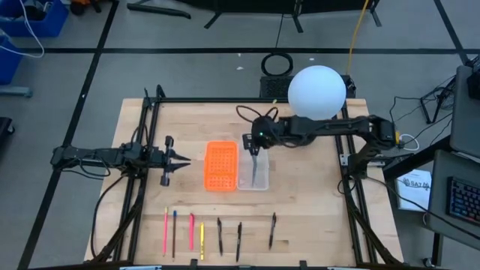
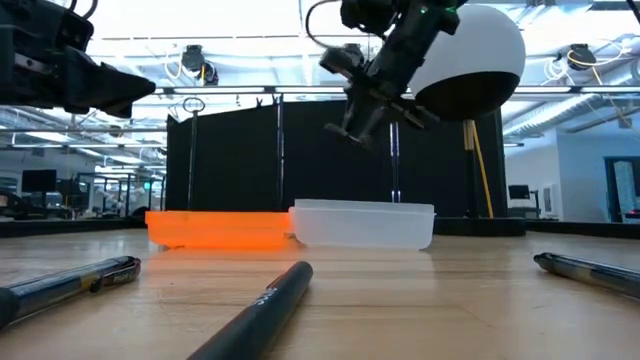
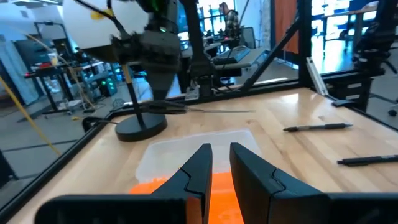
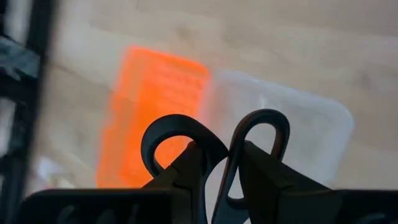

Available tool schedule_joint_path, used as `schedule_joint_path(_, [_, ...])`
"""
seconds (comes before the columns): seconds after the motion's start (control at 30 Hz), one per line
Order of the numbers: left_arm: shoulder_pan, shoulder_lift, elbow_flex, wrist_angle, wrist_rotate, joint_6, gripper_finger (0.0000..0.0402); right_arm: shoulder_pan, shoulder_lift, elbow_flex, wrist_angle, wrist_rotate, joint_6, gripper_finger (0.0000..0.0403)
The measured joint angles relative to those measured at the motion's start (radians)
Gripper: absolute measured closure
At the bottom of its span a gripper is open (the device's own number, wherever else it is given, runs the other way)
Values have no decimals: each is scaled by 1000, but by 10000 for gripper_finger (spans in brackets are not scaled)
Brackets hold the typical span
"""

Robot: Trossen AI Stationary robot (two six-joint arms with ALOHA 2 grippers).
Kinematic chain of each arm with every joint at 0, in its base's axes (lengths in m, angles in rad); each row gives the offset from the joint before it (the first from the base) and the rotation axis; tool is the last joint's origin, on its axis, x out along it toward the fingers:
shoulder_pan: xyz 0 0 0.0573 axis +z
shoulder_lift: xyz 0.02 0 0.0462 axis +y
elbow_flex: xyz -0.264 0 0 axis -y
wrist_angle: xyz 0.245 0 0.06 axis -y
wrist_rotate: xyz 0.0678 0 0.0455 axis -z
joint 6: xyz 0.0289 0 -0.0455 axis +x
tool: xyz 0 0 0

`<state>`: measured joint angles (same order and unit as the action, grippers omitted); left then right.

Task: Pick & place school supplies into a supply box
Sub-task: Put the black scissors into the orange box

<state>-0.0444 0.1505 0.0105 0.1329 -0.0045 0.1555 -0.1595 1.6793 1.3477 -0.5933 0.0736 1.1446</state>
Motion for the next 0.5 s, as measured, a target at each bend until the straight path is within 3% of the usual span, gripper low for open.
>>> schedule_joint_path(0.23, [0,2,0,-1,-49,7,334,-1,67,3,-86,-1,24,329])
schedule_joint_path(0.5, [0,2,0,-2,-50,-7,334,5,146,3,9,48,13,329])
